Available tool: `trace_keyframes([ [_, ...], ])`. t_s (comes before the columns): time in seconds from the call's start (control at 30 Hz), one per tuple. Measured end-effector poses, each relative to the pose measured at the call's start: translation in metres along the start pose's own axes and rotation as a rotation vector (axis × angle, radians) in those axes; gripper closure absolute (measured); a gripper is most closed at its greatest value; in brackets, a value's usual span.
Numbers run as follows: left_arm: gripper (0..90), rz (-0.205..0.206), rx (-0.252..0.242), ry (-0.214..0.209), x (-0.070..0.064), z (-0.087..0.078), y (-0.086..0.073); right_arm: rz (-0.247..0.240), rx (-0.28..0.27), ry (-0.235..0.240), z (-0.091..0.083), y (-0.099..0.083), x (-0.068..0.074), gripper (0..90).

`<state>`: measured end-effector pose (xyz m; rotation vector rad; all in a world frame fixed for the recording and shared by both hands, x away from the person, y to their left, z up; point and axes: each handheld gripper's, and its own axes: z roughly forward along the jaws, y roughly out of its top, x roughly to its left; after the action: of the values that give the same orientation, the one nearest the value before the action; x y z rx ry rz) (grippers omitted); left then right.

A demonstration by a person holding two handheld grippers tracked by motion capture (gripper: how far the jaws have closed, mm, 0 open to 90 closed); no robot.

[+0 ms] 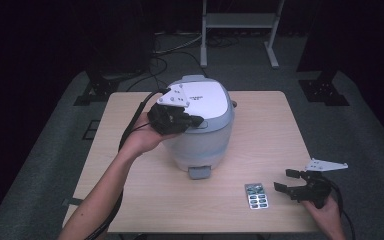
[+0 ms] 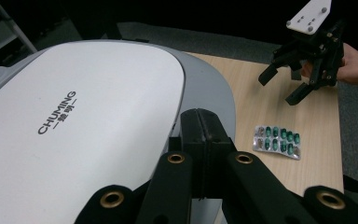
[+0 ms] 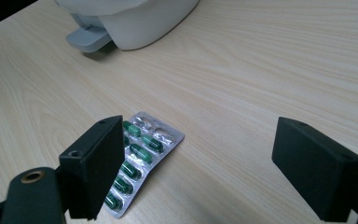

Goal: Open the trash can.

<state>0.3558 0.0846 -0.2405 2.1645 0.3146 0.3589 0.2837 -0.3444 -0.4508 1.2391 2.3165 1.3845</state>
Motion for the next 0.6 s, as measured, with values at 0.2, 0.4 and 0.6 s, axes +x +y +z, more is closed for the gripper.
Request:
trace_keyframes([
  [0.2,90.0,-0.007,0.000,0.002,0.0005,0.0011,0.0005,-0.001,0.001,0.000,0.0003,0.0001,0.0002,15.6],
  [0.4,90.0,-0.001,-0.004,0.007,0.0017,0.0012,-0.0011,-0.002,0.003,-0.004,0.0005,0.0002,0.0002,15.6],
  [0.6,90.0,-0.022,-0.007,0.013,0.0000,0.0026,-0.0026,-0.011,-0.001,-0.003,-0.0002,0.0011,0.0017,15.6],
])
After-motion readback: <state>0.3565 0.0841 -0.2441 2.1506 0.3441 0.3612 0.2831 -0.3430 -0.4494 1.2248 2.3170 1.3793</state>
